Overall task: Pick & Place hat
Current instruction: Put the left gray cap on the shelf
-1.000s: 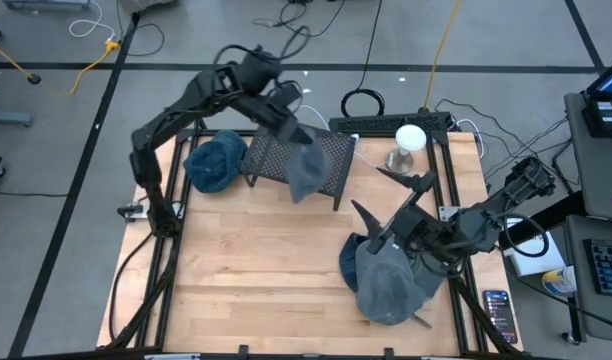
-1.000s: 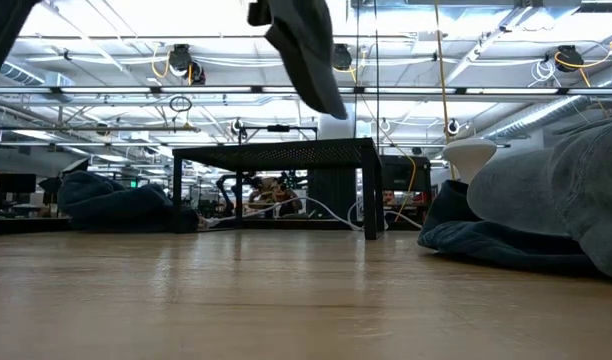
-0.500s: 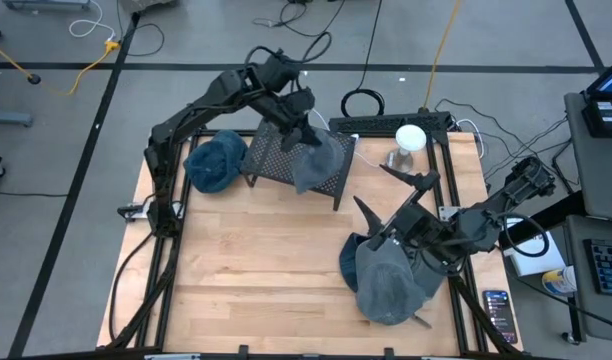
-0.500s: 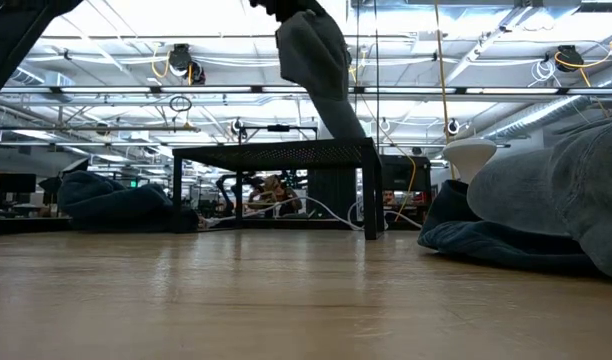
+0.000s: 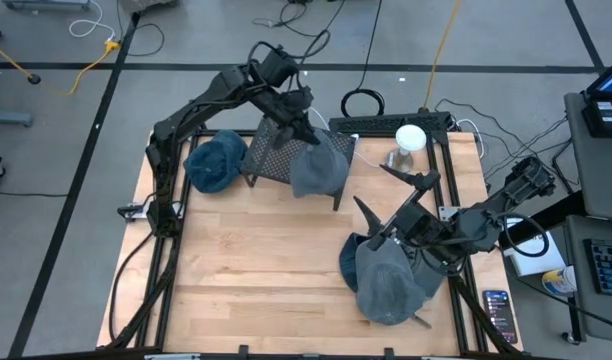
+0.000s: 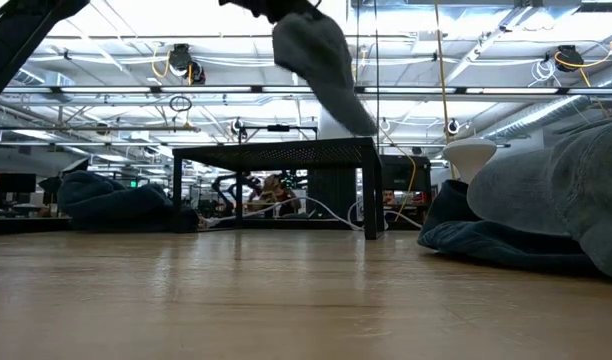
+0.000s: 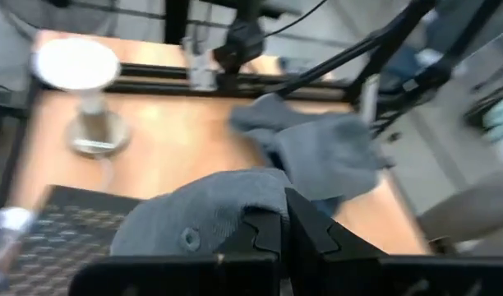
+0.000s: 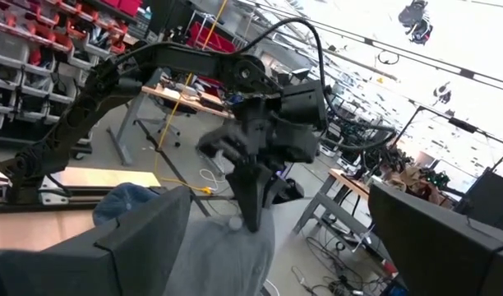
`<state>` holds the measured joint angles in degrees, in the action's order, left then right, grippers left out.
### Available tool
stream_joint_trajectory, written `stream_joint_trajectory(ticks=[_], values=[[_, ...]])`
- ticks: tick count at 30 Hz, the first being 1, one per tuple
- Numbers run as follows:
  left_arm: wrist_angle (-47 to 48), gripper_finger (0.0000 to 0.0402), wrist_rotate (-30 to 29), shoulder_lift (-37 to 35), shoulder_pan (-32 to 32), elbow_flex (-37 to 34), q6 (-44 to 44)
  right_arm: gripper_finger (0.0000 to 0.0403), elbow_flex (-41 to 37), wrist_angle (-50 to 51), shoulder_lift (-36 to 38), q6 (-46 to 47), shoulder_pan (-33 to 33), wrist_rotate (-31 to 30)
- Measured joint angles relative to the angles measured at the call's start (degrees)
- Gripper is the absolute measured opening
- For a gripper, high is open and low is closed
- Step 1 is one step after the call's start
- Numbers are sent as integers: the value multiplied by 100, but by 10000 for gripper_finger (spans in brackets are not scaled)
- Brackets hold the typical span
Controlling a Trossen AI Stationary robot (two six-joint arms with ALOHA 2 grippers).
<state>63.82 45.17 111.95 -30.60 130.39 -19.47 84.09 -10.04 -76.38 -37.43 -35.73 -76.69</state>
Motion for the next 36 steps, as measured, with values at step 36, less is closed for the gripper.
stream_joint_trajectory(ticks=[36], values=[[156,0,-4554,825,438,-44,-1265,366,-4,-1,-4,-81,11,-2]])
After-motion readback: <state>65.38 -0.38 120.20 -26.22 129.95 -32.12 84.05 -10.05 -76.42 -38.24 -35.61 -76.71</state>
